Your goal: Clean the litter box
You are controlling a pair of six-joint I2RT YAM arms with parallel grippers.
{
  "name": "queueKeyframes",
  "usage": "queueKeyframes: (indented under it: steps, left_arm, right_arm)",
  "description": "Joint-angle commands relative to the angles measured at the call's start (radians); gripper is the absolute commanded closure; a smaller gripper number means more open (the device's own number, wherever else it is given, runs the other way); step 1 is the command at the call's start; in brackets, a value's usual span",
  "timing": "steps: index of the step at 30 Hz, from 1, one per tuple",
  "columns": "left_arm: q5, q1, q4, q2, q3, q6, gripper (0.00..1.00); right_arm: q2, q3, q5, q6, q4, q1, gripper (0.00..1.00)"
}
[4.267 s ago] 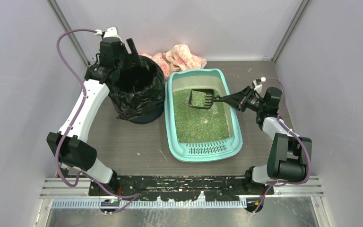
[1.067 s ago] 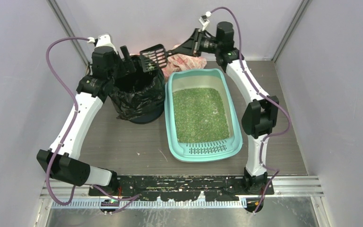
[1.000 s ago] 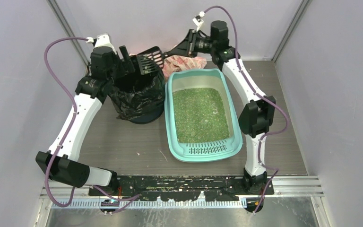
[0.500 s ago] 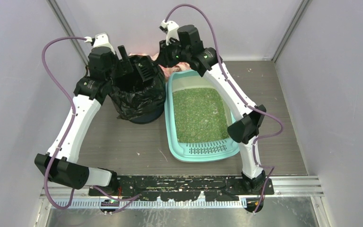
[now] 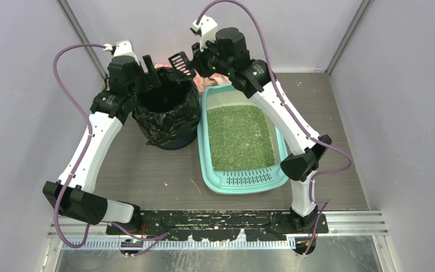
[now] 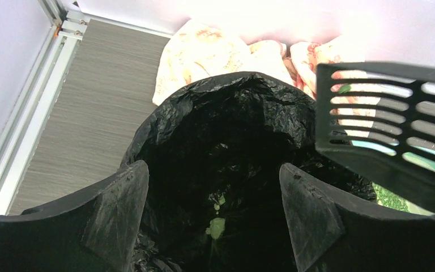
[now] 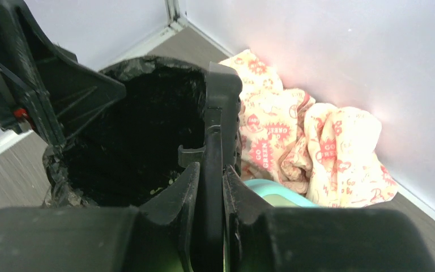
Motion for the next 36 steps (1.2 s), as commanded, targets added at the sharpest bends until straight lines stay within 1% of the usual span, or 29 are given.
queueKeyframes:
  steps: [1,2,5,6,9,11,12,15,18,22,25,27,29,30,32,34,36]
  left_arm:
    - [-0.008,-0.002,0.043,-0.012,0.006,-0.001,0.15]
    - [-0.010,-0.002,0.043,-0.012,0.007,0.001,0.15]
    - [-0.015,-0.002,0.045,-0.009,0.015,0.002,0.15]
    - [-0.015,-0.002,0.046,-0.008,0.018,0.001,0.15]
    - [-0.009,-0.002,0.048,0.005,0.036,-0.006,0.15]
    - [0.005,-0.002,0.048,0.016,0.052,-0.014,0.15]
    - [0.014,-0.003,0.048,0.021,0.060,-0.018,0.15]
    - [0.026,-0.002,0.052,0.031,0.073,-0.023,0.15]
    - [0.025,-0.002,0.053,0.042,0.075,-0.022,0.15]
    - [0.030,-0.002,0.056,0.060,0.075,-0.028,0.15]
    - [0.032,-0.001,0.062,0.084,0.090,-0.031,0.15]
    - [0.039,0.004,0.066,0.106,0.110,-0.036,0.15]
    - [0.058,0.016,0.068,0.137,0.140,-0.062,0.15]
    - [0.070,0.025,0.070,0.155,0.162,-0.076,0.15]
    - [0.075,0.034,0.089,0.188,0.192,-0.091,0.16]
    - [0.051,0.037,0.126,0.218,0.207,-0.090,0.17]
    - [0.015,0.038,0.181,0.240,0.200,-0.091,0.17]
  right_arm:
    - [-0.080,0.016,-0.063,0.068,0.115,-0.024,0.99]
    - [-0.085,0.016,-0.096,0.111,0.128,-0.037,0.99]
    - [-0.090,0.001,-0.263,0.264,0.192,-0.108,0.99]
    - [-0.084,0.000,-0.297,0.268,0.187,-0.123,0.99]
    - [-0.051,0.022,-0.314,0.236,0.112,-0.131,0.99]
    - [-0.042,-0.002,-0.368,0.288,0.114,-0.156,0.99]
    - [-0.056,-0.041,-0.403,0.342,0.153,-0.175,0.99]
    - [-0.132,-0.194,-0.490,0.533,0.395,-0.240,0.99]
    - [-0.160,-0.236,-0.580,0.707,0.574,-0.324,0.99]
    - [-0.192,-0.303,-0.632,0.876,0.746,-0.409,0.99]
    - [-0.235,-0.413,-0.642,0.968,0.851,-0.477,0.99]
    - [-0.269,-0.488,-0.637,0.964,0.834,-0.538,0.99]
    - [-0.311,-0.580,-0.617,0.908,0.759,-0.585,0.99]
    - [-0.336,-0.618,-0.604,0.864,0.708,-0.604,0.99]
    - [-0.378,-0.660,-0.562,0.724,0.525,-0.619,0.99]
    - [-0.404,-0.684,-0.517,0.578,0.347,-0.620,0.99]
    - [-0.432,-0.758,-0.512,0.538,0.293,-0.619,0.99]
